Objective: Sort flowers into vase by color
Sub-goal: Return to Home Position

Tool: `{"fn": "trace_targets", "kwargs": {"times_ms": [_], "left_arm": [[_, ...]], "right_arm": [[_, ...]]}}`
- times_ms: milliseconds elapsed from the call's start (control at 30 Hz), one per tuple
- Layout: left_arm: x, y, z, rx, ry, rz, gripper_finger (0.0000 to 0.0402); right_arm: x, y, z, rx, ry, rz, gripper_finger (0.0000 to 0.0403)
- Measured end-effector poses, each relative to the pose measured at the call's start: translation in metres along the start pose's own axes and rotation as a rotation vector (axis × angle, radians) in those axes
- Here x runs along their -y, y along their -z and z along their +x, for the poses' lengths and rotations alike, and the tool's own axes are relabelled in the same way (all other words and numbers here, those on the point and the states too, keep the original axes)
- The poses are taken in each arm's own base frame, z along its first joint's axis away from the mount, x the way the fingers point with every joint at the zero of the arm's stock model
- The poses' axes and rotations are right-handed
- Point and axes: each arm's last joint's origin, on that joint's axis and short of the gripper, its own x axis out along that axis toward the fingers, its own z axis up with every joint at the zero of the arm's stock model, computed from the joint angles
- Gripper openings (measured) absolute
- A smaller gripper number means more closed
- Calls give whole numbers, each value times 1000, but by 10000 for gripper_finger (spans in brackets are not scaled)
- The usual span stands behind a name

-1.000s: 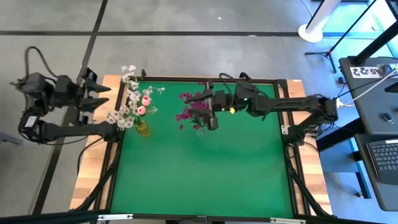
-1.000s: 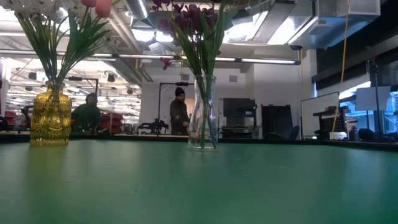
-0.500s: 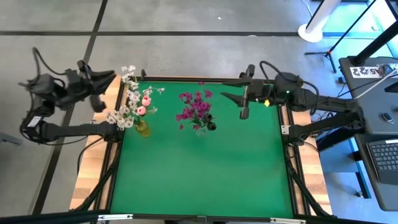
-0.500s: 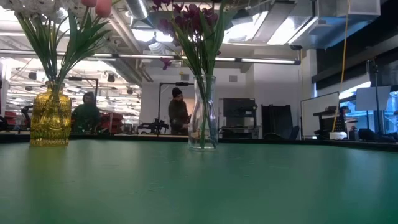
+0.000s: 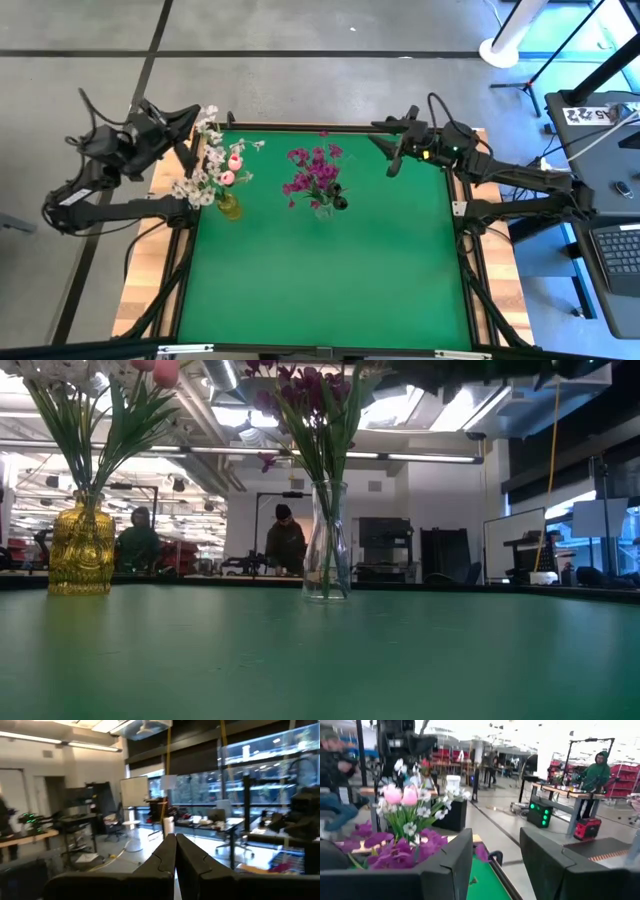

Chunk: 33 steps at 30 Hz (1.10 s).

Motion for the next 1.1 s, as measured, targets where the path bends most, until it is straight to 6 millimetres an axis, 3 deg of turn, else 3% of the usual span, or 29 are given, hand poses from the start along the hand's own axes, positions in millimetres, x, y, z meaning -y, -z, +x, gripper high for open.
{"fn": "trace_targets", "kwargs": {"times_ms": [233,500,733,967,1100], "left_arm": [[0,23,10,-44,-77,-34,1],[7,8,8,96,320,-187,0],[15,6,1,42,631,-246,0],[27,27,2,-102,683,-267,0],[35,29,4,-103,689,-269,0]], "right_arm": [[12,15,-3,-39,41,18,163],[11,13,-7,-26,-2,17,162],[10,8,-12,-6,-32,25,162],[10,8,-12,-11,-34,43,162],[10,8,-12,-12,-33,62,162]]}}
